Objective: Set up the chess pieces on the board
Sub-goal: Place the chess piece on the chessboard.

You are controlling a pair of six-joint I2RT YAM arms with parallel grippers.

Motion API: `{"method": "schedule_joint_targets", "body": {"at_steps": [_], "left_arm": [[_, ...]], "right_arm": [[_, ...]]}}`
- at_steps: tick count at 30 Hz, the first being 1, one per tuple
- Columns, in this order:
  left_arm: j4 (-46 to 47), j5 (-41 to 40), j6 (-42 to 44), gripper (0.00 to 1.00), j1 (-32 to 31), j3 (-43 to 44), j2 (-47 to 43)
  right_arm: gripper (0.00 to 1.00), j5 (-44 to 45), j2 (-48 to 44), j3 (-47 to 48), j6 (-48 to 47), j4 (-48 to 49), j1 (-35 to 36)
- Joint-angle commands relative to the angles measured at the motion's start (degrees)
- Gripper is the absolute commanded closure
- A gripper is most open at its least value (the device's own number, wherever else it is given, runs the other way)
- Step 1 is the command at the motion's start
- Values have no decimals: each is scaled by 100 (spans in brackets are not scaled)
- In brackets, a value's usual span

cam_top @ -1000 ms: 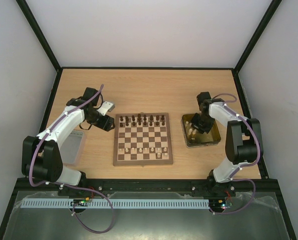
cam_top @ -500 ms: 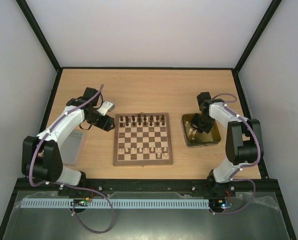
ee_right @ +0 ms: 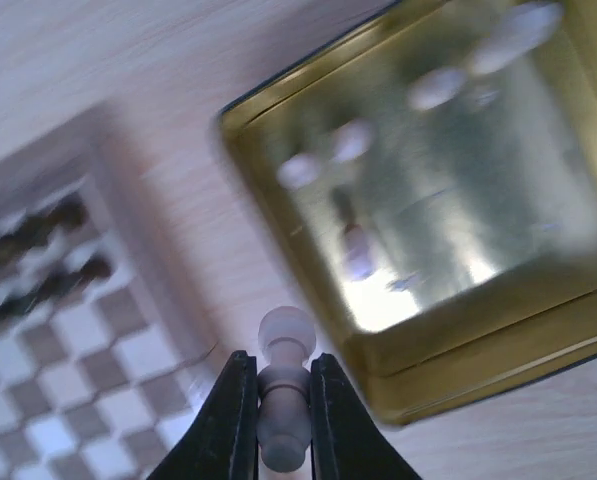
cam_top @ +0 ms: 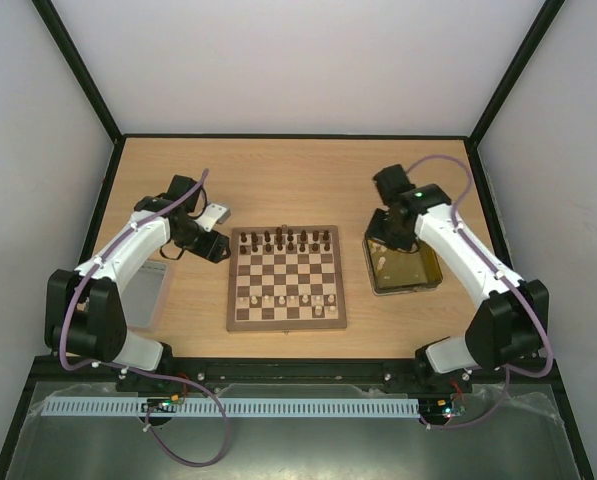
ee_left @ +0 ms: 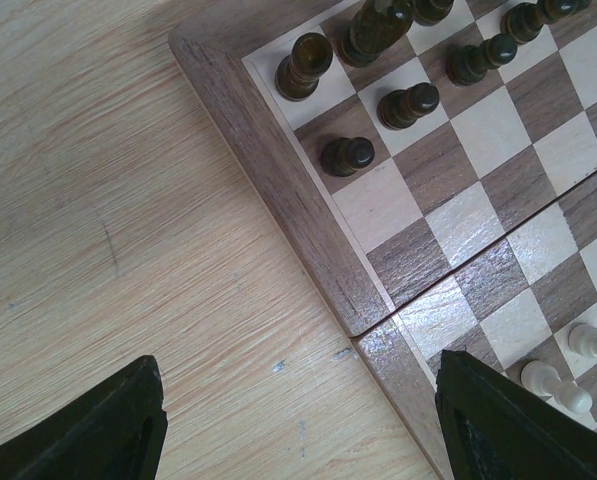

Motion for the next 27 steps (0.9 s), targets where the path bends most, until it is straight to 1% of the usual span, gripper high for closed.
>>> {"method": "schedule_joint_targets", "body": {"at_steps": [1,4,6,9,12,19,27], "left_arm": [[-12,40,-5,25,-18,-71,67],[-12,8,-3,25,-20,-59,94],[-13,13,-5,25,-29,-62,90],[-12,9,-6,25,-29,-67,70],[-12,14,-5,25,-29,-70,69],[5,-13,-23,25,-25,-75,-7],[31,-30,-19,25,-29,-96,-54]], "right_arm": [[97,176,77,515,231,-870,1238],[97,-5,354,761,301,-974,2014],[96,-185,518,892,301,-960,2349],[96,-230,816,1144,222,-1053,2825],[96,-362,1069,1216,148,-1028,3241],[96,-465,1536,1189,5,-933,3802],[96,-615,1691,882,-43,-730,3982]]}}
